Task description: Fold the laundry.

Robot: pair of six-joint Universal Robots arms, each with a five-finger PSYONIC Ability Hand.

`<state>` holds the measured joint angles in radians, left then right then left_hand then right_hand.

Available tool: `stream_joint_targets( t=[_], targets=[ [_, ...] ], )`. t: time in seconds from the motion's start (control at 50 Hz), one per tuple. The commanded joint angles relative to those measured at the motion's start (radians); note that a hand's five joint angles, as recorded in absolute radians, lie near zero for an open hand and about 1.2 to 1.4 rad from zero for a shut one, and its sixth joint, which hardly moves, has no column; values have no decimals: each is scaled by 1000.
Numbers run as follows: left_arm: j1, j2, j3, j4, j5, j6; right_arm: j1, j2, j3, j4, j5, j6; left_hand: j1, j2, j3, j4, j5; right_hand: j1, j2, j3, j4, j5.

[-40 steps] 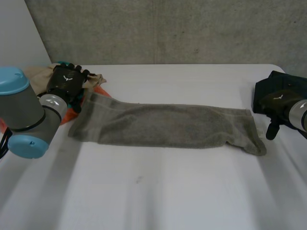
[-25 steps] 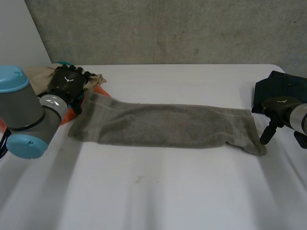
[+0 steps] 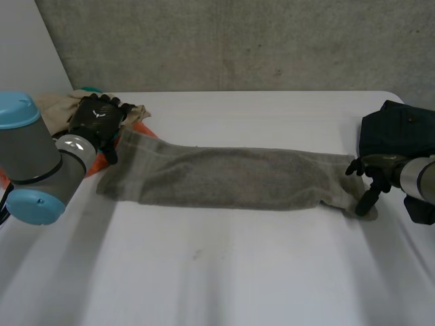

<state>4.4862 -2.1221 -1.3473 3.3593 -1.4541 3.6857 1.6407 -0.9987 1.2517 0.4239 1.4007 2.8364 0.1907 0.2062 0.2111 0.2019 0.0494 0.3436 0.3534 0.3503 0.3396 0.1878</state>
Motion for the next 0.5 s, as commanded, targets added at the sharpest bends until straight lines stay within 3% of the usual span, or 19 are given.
stream_joint_targets(
  t=[0.02, 0.08, 0.1, 0.14, 0.18, 0.32, 0.5],
  targets=[
    [-4, -7, 2, -1, 6, -4, 13, -8, 113, -174, 20, -43, -16, -32, -37, -27, -49, 83, 74, 77, 87, 65],
    [-4, -7, 0, -1, 8, -4, 13, 9, 121, -189, 27, -48, -16, -32, -37, -27, -49, 121, 112, 115, 125, 103],
    [-4, -6, 0, -3, 9, -4, 14, 25, 121, -192, 32, -52, -16, -32, -37, -27, -49, 229, 219, 222, 233, 210],
    [-2, -2, 0, -3, 9, -4, 16, 38, 117, -198, 40, -61, -16, -32, -37, -27, -49, 540, 530, 533, 544, 521],
    [-1, -1, 0, -3, 11, -4, 13, 42, 109, -215, 63, -78, -16, -32, -37, -27, -49, 1051, 1041, 1044, 1055, 1032],
    [-4, 8, -6, -3, 11, -9, -30, 25, 101, -332, 107, -132, -16, -32, -37, -27, -49, 1053, 1043, 1046, 1057, 1034],
    [-4, 21, -10, -3, 11, -21, -154, 58, 40, -361, 116, -460, -16, -32, -37, -27, -49, 1053, 1043, 1046, 1057, 1034]
  ],
)
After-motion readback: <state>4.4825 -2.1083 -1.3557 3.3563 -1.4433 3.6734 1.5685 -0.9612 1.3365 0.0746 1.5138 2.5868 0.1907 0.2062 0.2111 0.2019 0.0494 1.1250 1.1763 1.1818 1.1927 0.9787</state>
